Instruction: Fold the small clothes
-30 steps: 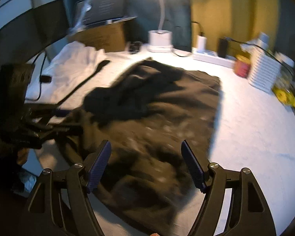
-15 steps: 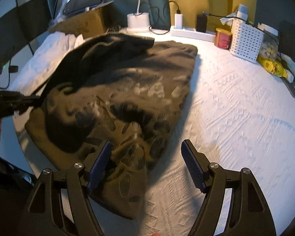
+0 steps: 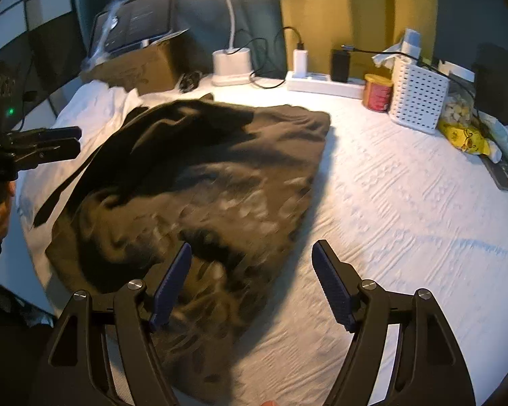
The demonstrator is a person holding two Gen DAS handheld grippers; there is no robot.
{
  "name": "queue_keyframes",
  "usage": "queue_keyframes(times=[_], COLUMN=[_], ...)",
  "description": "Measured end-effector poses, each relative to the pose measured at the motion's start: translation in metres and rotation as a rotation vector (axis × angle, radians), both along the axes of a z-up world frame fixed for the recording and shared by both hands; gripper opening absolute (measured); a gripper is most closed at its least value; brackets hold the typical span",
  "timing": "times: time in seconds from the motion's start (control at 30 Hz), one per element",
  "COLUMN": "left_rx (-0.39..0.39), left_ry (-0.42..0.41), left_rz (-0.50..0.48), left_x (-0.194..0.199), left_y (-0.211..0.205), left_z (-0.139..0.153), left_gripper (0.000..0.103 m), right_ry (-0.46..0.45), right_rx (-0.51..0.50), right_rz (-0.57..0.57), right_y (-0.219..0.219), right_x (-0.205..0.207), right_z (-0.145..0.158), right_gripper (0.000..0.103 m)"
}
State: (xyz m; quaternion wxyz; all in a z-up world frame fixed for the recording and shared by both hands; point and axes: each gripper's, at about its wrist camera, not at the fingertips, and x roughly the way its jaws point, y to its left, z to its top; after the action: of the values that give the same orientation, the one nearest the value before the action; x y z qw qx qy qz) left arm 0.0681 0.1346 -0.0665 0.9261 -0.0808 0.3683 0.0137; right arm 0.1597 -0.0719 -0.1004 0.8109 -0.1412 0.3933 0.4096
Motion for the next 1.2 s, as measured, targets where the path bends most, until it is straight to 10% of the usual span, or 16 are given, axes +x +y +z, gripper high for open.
queue_keyframes(times=[0.5,0.67,1.0,1.2], left_rx=[0.225,0.143,0.073,0.013], left_ry=[0.107,0.136,0.034,-0.021], left_rz=[-0.223,-0.249,-0.179,-0.135], left_x=[0.114,0.131,0.124,0.122], left_y=[-0.016,0.004,0.036,0.054], left_z=[-0.027,-0.043,-0.037,-0.033], left_gripper=[0.076,0.024,0.017,0.010], right_ry=[0.026,0.032,0.093,0.248], right_rx=[-0.002,0.021,0.087,0.128], right_rz=[-0.106,-0.118,-0.129,-0.069], right_y=[-0.003,0.003,0.043,0.069], right_x=[0.074,0.110,0.182,0.212], right_z=[-0.013,-0.013,-0.025,-0.046], right_gripper=[0.077,0.077,0.071,0.039])
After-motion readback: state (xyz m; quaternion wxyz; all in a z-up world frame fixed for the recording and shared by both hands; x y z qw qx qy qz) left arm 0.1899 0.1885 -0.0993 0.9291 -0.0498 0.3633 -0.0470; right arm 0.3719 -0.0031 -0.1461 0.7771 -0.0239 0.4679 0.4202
